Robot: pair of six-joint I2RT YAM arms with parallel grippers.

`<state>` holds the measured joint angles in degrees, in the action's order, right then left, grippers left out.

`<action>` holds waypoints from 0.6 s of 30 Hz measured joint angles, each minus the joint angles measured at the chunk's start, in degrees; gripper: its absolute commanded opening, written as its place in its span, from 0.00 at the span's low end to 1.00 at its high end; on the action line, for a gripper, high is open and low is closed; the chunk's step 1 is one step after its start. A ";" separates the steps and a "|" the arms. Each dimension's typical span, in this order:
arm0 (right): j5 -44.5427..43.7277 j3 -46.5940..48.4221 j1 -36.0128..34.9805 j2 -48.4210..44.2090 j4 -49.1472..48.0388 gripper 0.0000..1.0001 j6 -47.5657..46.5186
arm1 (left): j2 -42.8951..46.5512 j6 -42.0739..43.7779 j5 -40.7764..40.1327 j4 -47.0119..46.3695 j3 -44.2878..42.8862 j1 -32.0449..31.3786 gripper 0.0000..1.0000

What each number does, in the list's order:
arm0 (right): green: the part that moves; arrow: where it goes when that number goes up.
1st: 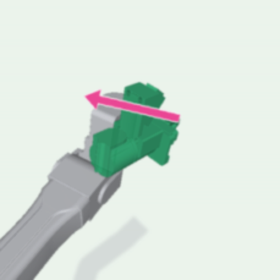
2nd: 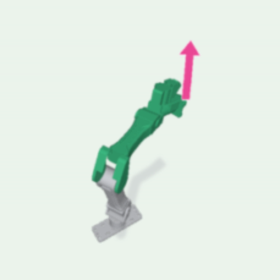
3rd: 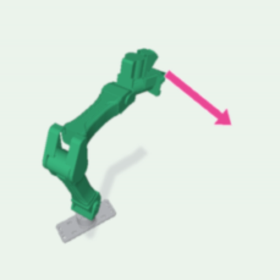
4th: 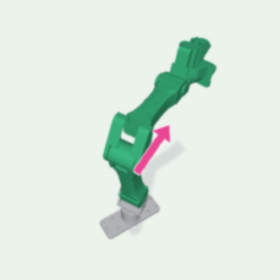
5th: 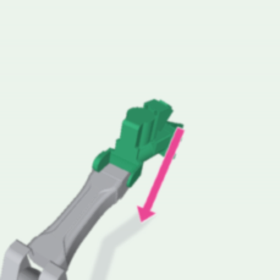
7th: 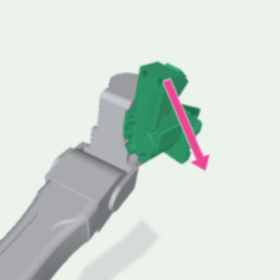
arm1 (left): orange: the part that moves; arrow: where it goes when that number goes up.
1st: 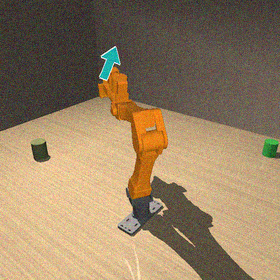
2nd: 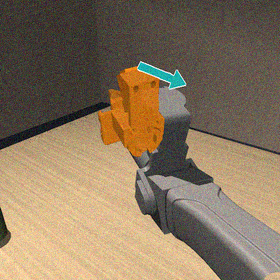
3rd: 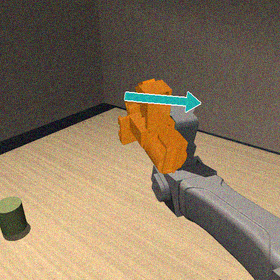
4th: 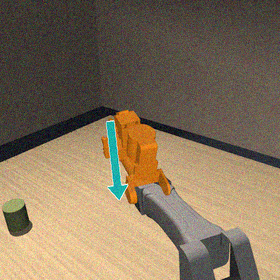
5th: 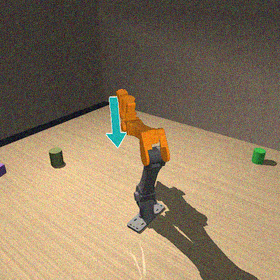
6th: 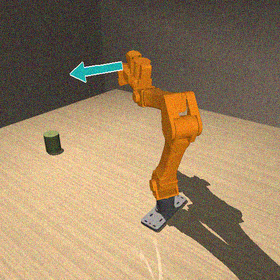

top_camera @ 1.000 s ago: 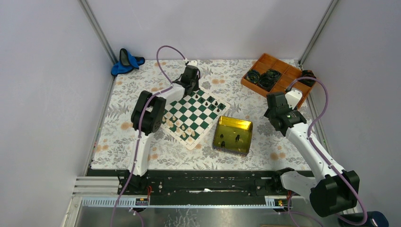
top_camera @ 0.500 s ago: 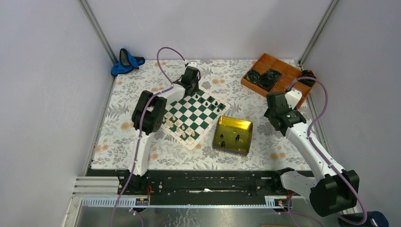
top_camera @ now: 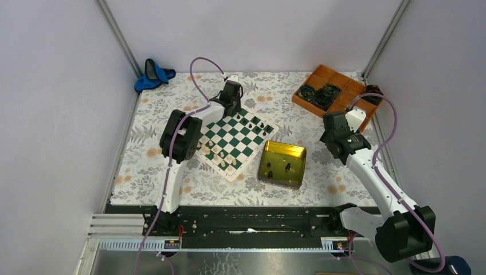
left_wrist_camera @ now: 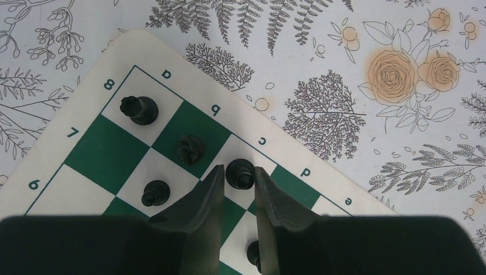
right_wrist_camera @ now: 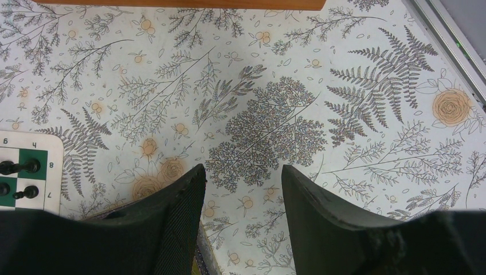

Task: Set up the chess pieces on the board
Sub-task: Place the chess piece on the chessboard.

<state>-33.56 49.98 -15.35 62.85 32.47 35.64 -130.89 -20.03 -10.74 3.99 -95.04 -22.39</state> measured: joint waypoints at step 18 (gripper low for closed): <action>0.11 -0.02 0.00 -1.38 0.02 0.58 0.07 | 0.85 -0.70 -0.72 0.07 0.20 -0.07 0.43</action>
<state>-33.45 49.95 -15.35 61.47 32.49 35.70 -130.04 -20.73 -11.46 4.05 -94.85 -22.46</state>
